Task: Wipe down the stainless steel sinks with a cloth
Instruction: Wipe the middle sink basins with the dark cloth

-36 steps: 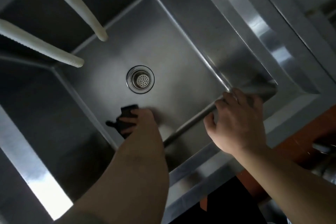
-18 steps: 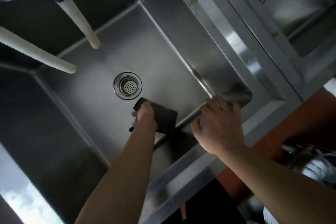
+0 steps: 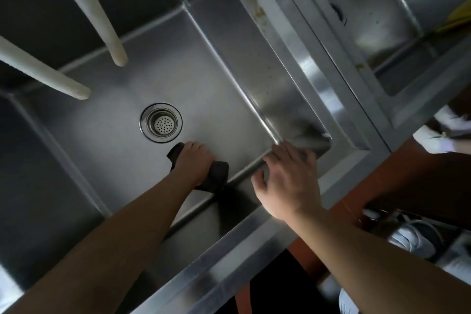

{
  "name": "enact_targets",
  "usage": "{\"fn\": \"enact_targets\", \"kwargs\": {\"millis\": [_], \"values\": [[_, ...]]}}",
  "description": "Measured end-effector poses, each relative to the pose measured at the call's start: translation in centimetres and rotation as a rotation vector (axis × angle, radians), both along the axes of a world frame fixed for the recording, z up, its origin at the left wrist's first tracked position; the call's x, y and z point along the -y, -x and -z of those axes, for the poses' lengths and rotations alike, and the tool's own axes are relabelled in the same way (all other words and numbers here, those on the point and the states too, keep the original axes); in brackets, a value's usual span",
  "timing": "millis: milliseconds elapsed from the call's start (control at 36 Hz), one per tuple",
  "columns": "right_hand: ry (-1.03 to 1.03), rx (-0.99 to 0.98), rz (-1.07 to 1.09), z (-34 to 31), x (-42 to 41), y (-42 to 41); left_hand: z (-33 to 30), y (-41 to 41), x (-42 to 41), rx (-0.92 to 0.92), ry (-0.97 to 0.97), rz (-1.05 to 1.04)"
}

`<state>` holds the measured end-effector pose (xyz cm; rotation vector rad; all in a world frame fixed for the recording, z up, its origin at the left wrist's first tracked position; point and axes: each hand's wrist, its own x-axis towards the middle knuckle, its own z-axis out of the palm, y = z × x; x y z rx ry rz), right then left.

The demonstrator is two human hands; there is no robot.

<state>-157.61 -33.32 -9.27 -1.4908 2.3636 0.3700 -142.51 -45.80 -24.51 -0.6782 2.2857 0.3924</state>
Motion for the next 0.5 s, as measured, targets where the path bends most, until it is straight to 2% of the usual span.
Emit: {"fn": "enact_targets", "kwargs": {"millis": [167, 250, 333, 444, 500], "values": [[-0.017, 0.026, -0.007, 0.1, 0.1, 0.2, -2.8, 0.2, 0.7, 0.032, -0.187, -0.140], [-0.019, 0.028, -0.016, -0.1, 0.0, 0.3, -5.0, -0.9, 0.7, 0.013, -0.213, -0.274], [-0.038, 0.030, -0.042, -0.5, 0.1, 0.3, -6.8, -2.0, 0.0, -0.068, -0.217, -0.606], [-0.045, 0.079, -0.056, -1.1, 0.2, 0.5, -8.9, -2.4, -1.3, -0.342, -0.231, -1.143], [-0.056, 0.127, -0.059, -1.2, 0.2, 0.7, -10.5, -1.8, -2.0, -0.476, -0.248, -1.329]]}}
